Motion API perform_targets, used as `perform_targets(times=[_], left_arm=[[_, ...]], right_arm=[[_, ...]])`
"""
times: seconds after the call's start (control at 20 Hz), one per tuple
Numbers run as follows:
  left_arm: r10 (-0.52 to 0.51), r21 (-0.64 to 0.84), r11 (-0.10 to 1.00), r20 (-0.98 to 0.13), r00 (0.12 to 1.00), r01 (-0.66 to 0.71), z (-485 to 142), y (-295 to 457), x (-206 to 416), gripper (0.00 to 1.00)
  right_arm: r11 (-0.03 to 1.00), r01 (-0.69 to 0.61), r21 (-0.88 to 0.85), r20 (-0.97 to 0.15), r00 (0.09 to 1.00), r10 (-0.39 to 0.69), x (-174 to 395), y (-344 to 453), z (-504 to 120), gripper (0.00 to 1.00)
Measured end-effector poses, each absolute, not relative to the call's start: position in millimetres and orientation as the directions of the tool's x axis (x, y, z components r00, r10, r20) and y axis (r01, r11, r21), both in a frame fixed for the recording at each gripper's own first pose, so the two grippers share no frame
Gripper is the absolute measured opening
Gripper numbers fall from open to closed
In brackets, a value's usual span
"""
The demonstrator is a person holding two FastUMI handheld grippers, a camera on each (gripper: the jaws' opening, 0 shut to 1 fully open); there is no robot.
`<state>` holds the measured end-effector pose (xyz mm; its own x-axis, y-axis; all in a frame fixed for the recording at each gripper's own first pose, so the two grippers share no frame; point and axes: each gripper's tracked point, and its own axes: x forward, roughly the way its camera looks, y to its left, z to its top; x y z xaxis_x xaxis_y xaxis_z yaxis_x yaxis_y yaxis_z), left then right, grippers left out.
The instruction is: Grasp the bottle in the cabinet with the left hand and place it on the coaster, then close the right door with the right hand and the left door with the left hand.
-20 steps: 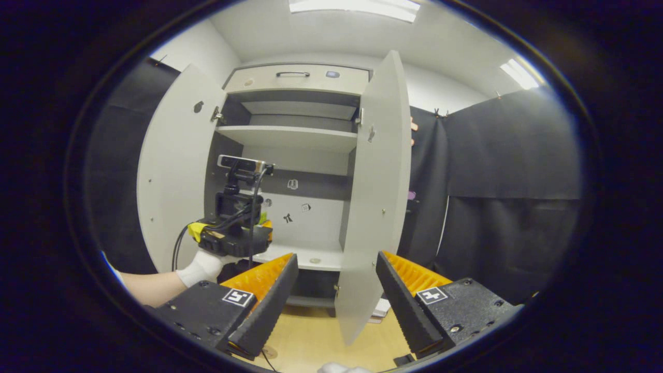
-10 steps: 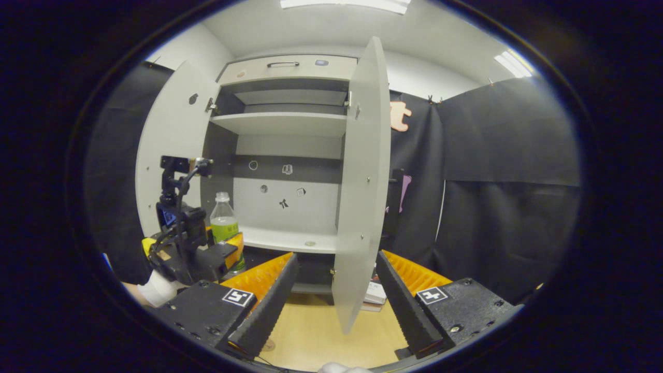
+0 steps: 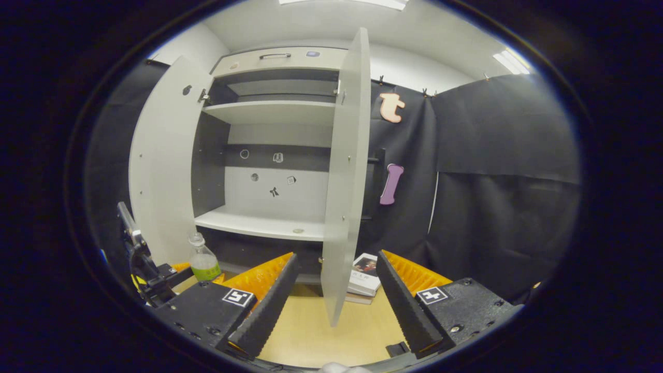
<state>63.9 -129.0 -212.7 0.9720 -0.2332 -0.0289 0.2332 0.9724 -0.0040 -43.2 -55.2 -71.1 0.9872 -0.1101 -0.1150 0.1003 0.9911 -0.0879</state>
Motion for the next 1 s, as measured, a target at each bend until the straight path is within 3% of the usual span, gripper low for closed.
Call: perform_targets(times=[0.4, 0.75, 0.85, 0.9, 1.0], left_arm=[[-0.3, -0.108, 0.95, -0.068, 0.951, 0.292, -298, -147, 40, 0.74], [-0.355, -0.009, 0.935, -0.081, 0.931, 0.356, -349, -166, 32, 0.74], [-0.359, 0.015, 0.932, -0.09, 0.929, 0.362, -359, -166, 31, 0.74], [-0.362, 0.017, 0.931, -0.092, 0.928, 0.365, -363, -166, 32, 0.74], [-0.365, 0.009, 0.93, -0.097, 0.926, 0.367, -372, -166, 33, 0.74]], right_arm=[[0.988, 0.064, -0.139, -0.177, 0.98, -0.088, -39, -52, -89, 0.96], [0.984, 0.041, -0.171, -0.232, 0.969, -0.081, -36, -47, -101, 0.96], [0.982, 0.031, -0.184, -0.25, 0.965, -0.078, -34, -44, -104, 1.0], [0.981, 0.025, -0.191, -0.255, 0.964, -0.074, -34, -43, -105, 0.96], [0.978, 0.017, -0.208, -0.261, 0.963, -0.072, -33, -39, -105, 1.0]])
